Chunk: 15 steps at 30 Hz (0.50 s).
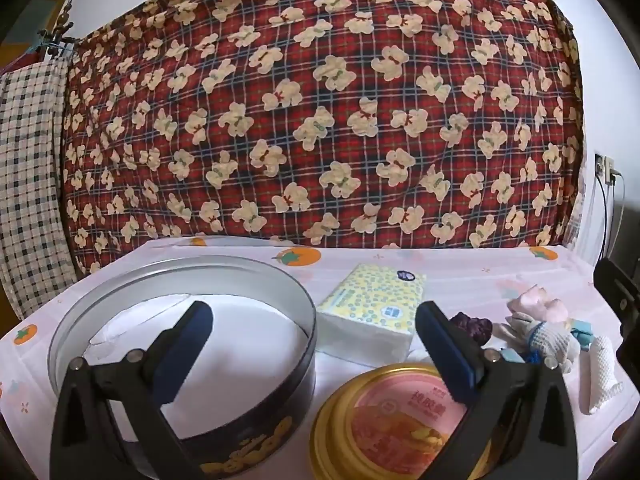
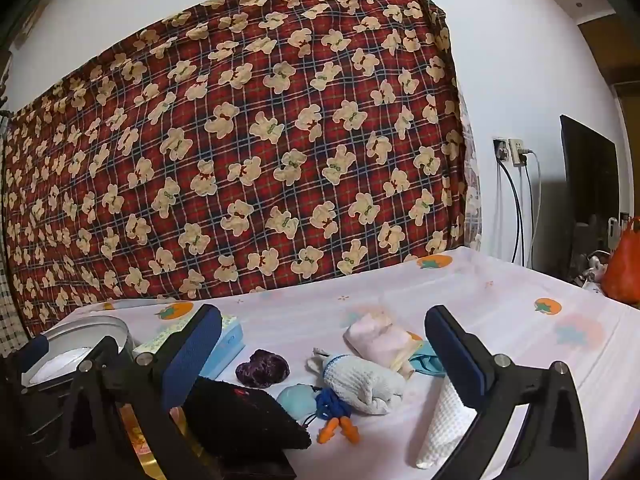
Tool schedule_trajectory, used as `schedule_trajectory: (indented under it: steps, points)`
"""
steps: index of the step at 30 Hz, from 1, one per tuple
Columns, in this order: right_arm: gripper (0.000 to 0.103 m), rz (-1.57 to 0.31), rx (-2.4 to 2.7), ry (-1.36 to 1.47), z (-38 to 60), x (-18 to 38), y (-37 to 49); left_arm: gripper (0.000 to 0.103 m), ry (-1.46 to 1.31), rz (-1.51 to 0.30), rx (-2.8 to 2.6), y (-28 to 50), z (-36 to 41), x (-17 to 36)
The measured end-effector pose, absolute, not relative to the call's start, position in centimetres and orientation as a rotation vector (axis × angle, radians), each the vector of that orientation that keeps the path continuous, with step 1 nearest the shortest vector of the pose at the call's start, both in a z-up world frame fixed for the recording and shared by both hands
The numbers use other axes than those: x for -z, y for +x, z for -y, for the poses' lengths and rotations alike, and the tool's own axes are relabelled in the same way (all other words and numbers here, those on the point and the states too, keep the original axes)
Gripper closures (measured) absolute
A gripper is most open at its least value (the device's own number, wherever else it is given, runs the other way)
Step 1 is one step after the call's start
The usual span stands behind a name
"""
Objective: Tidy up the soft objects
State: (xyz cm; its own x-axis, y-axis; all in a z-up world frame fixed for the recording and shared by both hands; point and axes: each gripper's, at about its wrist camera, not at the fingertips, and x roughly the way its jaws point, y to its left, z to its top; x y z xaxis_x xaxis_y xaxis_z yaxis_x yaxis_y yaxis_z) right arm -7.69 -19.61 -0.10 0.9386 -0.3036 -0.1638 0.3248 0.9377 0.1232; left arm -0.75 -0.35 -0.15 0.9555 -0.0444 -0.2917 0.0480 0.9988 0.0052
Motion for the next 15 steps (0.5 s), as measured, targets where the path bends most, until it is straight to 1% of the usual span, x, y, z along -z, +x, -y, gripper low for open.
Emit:
schedule_trajectory:
  steps: [15]
  points:
    - [0.000, -0.143, 0.323, 0.154, 19.1, -0.1, -7.8, 0.000, 0.017, -0.296, 0.050, -0.7, 0.6, 0.3]
